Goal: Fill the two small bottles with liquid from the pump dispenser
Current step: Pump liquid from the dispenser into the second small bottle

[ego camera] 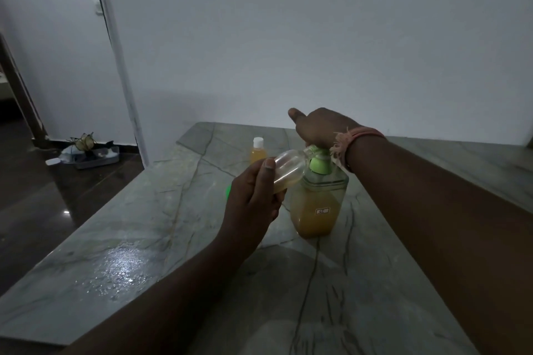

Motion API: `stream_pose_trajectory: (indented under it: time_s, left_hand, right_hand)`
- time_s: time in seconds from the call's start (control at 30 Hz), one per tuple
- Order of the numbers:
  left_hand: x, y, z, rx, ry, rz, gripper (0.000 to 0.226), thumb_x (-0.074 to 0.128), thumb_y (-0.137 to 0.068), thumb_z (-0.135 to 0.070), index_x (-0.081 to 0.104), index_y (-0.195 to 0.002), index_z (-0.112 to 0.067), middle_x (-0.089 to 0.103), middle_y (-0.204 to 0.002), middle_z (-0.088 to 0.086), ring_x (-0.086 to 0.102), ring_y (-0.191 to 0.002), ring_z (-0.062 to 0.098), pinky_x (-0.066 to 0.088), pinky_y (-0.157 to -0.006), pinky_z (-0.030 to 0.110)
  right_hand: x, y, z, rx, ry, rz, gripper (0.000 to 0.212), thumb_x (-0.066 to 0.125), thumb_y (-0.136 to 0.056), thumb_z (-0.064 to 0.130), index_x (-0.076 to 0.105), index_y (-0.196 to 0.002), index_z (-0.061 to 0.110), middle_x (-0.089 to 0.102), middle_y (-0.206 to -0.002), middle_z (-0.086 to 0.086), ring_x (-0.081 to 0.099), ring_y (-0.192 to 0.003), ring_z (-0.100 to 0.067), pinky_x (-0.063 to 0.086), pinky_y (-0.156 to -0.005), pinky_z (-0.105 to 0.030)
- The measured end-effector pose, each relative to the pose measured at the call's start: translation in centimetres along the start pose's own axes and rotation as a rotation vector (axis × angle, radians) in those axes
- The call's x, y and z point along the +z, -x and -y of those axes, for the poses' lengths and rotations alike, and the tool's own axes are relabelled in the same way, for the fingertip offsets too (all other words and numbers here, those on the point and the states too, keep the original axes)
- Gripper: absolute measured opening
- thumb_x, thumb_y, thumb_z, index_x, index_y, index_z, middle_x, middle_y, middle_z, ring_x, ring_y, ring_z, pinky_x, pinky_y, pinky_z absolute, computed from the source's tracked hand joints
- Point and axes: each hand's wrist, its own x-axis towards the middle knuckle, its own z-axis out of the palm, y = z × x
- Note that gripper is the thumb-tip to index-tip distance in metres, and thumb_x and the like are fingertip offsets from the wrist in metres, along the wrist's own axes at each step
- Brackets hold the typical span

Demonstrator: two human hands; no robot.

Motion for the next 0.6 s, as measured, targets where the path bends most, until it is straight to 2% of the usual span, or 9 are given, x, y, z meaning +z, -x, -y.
stream_pose_trajectory:
  time_s: [0.07,0.17,0.23,0.37,0.47,0.53,0.6]
  left_hand:
    - [-0.1,0.09,-0.02,-0.001,-0.014,0.003,0.036,0.036,-0.108,-0.027,0.063,-0.102,-0.004,0.056,-0.062,0.004,0.047,-0.046,0.012,0.037,-0.041,0.024]
    - [-0.15,-0.03,-0.03,-0.005,-0.023,-0.008,0.033,0.036,-0.109,-0.025,0.064,-0.104,-0.009,0.056,-0.063,0.006,0.048,-0.047,0.013,0.038,-0.041,0.024]
    - [-0.06,0.01,-0.04,-0.009,-0.023,-0.016,0.031,0.037,-0.109,-0.024,0.064,-0.104,-0.011,0.057,-0.063,0.007,0.048,-0.047,0.014,0.039,-0.041,0.024]
    - [-0.07,0.16,-0.01,-0.032,-0.013,-0.006,0.032,0.037,-0.108,-0.026,0.063,-0.106,-0.007,0.058,-0.065,0.008,0.048,-0.048,0.014,0.039,-0.042,0.023]
    - [-0.13,0.16,-0.04,-0.031,-0.027,0.003,0.034,0.037,-0.108,-0.028,0.062,-0.105,-0.006,0.058,-0.067,0.008,0.05,-0.049,0.012,0.04,-0.043,0.023]
    - [-0.16,0.15,-0.08,-0.023,-0.029,0.002,0.033,0.037,-0.108,-0.028,0.063,-0.105,-0.008,0.058,-0.067,0.008,0.05,-0.049,0.013,0.04,-0.043,0.024]
    - [-0.14,0.03,-0.03,-0.016,-0.029,0.002,0.032,0.037,-0.109,-0.027,0.063,-0.104,-0.009,0.058,-0.066,0.008,0.049,-0.049,0.013,0.039,-0.043,0.024]
  right_hand:
    - [0.12,-0.26,-0.15,-0.022,-0.022,-0.046,0.066,0.03,-0.098,0.064,0.065,-0.087,0.009,0.07,-0.108,-0.013,0.061,-0.087,-0.027,0.039,-0.077,-0.034]
    - [0.68,-0.5,-0.75,0.016,-0.107,-0.11,0.077,0.028,-0.095,0.069,0.07,-0.109,0.006,0.07,-0.113,-0.013,0.064,-0.101,-0.03,0.042,-0.084,-0.036]
    - [0.95,-0.48,-0.88,0.033,-0.094,-0.094,0.078,0.028,-0.095,0.069,0.069,-0.113,0.005,0.069,-0.118,-0.014,0.063,-0.107,-0.032,0.041,-0.087,-0.036]
    - [0.65,-0.44,-0.66,0.027,-0.039,-0.08,0.072,0.03,-0.094,0.069,0.068,-0.101,0.009,0.069,-0.112,-0.015,0.063,-0.102,-0.033,0.04,-0.083,-0.037]
    - [0.22,-0.66,-0.21,-0.017,0.033,-0.05,0.063,0.03,-0.095,0.07,0.056,-0.077,0.015,0.064,-0.099,-0.012,0.06,-0.092,-0.03,0.04,-0.081,-0.035]
    - [0.16,-0.59,-0.22,-0.038,0.0,-0.065,0.068,0.029,-0.095,0.069,0.062,-0.083,0.012,0.066,-0.101,-0.011,0.061,-0.091,-0.029,0.04,-0.081,-0.035]
    - [0.33,-0.58,-0.68,-0.004,-0.081,-0.068,0.077,0.026,-0.096,0.069,0.07,-0.102,0.007,0.069,-0.11,-0.012,0.062,-0.097,-0.028,0.04,-0.083,-0.035]
